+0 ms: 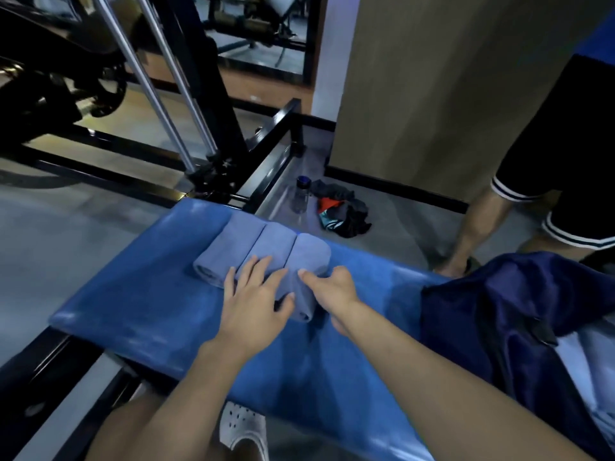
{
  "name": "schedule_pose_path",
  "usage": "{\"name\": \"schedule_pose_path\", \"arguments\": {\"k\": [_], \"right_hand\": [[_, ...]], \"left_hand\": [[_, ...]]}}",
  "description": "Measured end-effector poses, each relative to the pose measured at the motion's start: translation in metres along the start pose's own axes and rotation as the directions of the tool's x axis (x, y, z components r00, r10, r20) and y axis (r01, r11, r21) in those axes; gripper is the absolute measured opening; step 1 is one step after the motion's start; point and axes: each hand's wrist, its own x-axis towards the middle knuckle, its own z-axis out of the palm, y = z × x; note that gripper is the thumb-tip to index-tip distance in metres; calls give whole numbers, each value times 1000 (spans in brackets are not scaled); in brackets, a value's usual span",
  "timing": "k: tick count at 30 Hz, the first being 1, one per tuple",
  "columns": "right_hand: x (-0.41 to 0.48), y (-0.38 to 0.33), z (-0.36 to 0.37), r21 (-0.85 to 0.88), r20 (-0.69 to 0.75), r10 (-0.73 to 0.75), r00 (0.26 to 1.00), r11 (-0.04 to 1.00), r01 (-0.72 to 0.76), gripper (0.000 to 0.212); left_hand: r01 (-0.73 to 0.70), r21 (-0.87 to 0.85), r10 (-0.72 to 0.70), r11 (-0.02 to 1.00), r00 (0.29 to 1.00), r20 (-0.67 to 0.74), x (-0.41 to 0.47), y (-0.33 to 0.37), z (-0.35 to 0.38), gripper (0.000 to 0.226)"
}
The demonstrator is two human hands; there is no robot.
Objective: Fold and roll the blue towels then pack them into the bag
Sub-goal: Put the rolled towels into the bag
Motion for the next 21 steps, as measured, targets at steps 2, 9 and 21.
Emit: {"name": "schedule_pose_path", "arguments": {"k": [2,9,21], "right_hand": [[6,-1,6,53,-27,33,999,998,-32,36],[3,-2,3,232,11,38,999,972,-40,40],[-96,0,-122,362,48,-338,940,883,300,48]], "left_hand": [[3,-15,-3,1000,1000,-5,-1,1,2,63],[-23,-127,19,992,999,-26,-4,9,-4,68],[120,-879,71,462,983,171,2,120,-58,69]]}}
